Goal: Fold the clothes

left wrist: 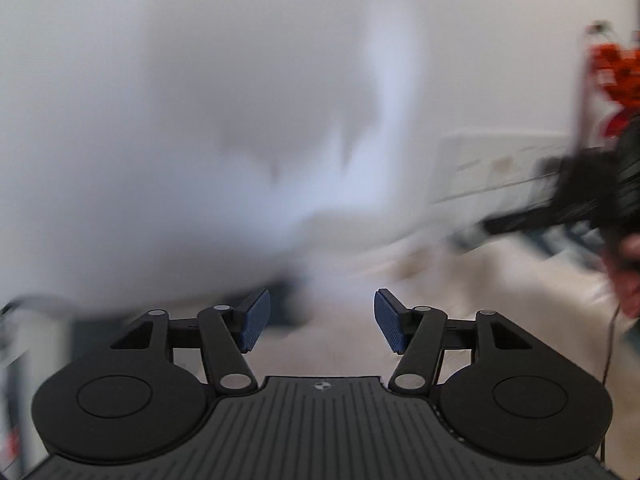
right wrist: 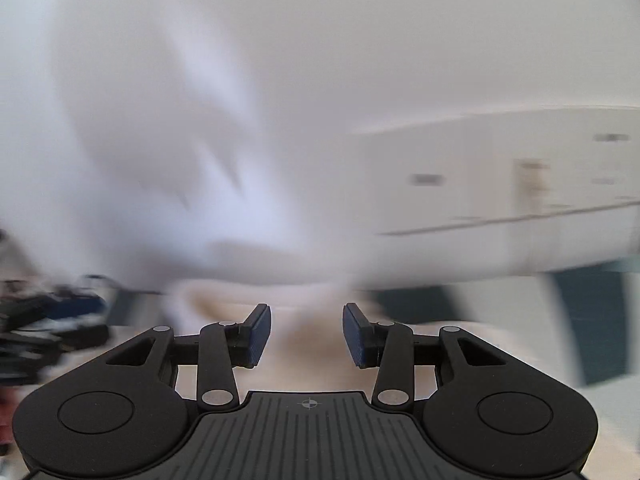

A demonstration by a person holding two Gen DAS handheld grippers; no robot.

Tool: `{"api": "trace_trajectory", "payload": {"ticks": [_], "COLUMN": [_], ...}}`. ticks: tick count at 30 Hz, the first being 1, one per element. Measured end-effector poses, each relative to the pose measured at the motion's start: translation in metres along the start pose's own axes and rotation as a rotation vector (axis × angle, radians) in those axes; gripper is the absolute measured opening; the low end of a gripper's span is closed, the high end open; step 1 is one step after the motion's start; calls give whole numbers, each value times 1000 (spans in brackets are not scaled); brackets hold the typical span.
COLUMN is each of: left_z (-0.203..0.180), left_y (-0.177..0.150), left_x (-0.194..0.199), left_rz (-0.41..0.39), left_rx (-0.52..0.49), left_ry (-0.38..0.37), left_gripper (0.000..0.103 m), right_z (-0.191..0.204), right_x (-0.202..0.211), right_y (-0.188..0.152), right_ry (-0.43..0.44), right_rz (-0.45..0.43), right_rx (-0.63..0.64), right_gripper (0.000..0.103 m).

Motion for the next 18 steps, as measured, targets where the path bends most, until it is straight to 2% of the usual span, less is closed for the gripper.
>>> {"api": "trace_trajectory", "payload": {"ticks": [2,4,8,9,10,11,12,13,16,18], "left_z": [35,59,80,84,85,84,84,86,102,110], "left_y": [-20,-40,-71,-79,-84,-87,-89,-90,-92,-96], "left_x": [-6,-12,-20,-21,-23,-23,-22,-19,-1,1], "left_rz": [78,143,207,221,234,236,227,222,189,196], "left_rx": [53,82,99,101,109,124,140,162,209,220], "left_ry": [24,33,49,53,46,39,48,57,112,123], "left_gripper": [60,63,62,57,20,9,7,5,4,5], "right_z": [18,33,47,48,50,51,49,47,39,30], "right_x": [-25,-53,-111,-122,-132,-139,-142,-141,-119,-118], "right_y": [1,0,-6,-8,-11,-14,-17,-17,-8,-6], "right_ry": [47,71,44,29,11,-12,-28,-32,-38,-63], "right_rz": [27,60,166,191,212,228,236,221,87,78], "right_rx": [16,45,84,93,103,110,103,79,27,17], "right_gripper": [42,51,55,54,50,42,14,8,7,4]}}
Point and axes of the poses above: each gripper's, at about its wrist camera, not at the fingertips, and x roughly against the way its jaws point, z to its left, y to its top, the point moved 5 cm from there along -x, roughly the way its jaws point, and after that the axes turned 13 degrees about y, right-handed, at the moved point
